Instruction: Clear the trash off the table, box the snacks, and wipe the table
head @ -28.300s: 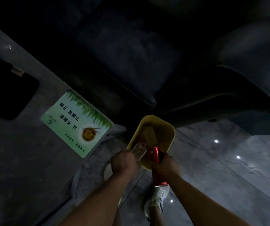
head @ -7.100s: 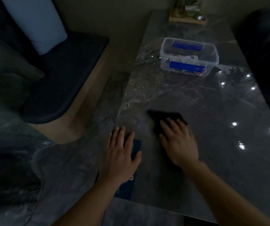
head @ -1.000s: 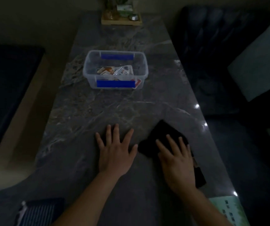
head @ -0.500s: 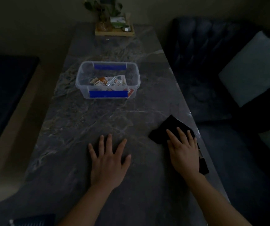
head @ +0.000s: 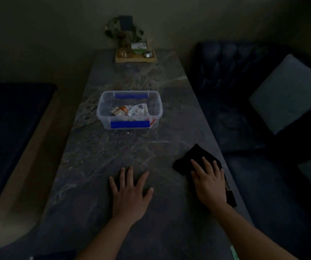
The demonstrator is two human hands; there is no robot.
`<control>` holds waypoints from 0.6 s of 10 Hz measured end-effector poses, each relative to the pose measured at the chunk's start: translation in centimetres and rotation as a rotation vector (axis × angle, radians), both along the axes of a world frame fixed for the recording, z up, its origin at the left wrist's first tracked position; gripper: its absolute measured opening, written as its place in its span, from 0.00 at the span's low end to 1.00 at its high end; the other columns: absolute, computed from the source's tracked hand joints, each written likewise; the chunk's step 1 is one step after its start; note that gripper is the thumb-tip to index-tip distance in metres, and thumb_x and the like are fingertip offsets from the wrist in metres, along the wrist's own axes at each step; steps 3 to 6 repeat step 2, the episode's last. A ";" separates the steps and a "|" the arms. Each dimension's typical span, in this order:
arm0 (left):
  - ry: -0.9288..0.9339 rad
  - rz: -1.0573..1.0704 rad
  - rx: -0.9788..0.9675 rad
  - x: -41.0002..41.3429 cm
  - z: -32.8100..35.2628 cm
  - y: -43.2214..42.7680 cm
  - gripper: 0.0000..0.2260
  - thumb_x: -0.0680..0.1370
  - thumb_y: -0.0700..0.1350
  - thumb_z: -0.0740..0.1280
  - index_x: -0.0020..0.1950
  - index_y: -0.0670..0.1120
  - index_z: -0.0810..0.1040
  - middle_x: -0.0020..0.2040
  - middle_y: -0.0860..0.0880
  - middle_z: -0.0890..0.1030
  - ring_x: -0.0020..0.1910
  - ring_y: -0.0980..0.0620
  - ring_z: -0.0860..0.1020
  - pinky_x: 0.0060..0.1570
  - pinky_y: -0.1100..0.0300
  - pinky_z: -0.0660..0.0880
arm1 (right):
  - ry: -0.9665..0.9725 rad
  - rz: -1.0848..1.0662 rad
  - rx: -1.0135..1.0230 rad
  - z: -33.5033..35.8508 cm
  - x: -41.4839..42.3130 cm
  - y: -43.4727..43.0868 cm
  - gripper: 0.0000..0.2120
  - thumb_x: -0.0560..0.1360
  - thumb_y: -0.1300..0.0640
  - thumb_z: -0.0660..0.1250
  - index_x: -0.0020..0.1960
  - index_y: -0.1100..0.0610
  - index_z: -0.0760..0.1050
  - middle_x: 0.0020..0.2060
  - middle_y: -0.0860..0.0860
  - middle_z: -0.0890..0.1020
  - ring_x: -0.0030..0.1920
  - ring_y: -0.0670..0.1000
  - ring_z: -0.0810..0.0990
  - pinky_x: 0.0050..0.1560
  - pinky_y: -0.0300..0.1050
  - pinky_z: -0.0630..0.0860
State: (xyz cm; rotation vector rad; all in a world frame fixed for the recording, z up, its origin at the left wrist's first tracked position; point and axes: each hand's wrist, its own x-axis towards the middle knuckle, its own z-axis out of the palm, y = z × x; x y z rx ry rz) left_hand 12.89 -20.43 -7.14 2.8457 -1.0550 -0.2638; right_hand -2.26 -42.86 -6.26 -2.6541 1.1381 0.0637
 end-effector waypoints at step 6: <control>0.044 0.029 -0.018 -1.7 0.9 3.7 0.29 0.75 0.65 0.62 0.76 0.61 0.64 0.79 0.44 0.61 0.79 0.40 0.56 0.72 0.29 0.50 | 0.060 0.007 0.041 1.3 -1.2 1.6 0.29 0.79 0.31 0.46 0.78 0.32 0.44 0.82 0.46 0.44 0.80 0.59 0.37 0.75 0.59 0.32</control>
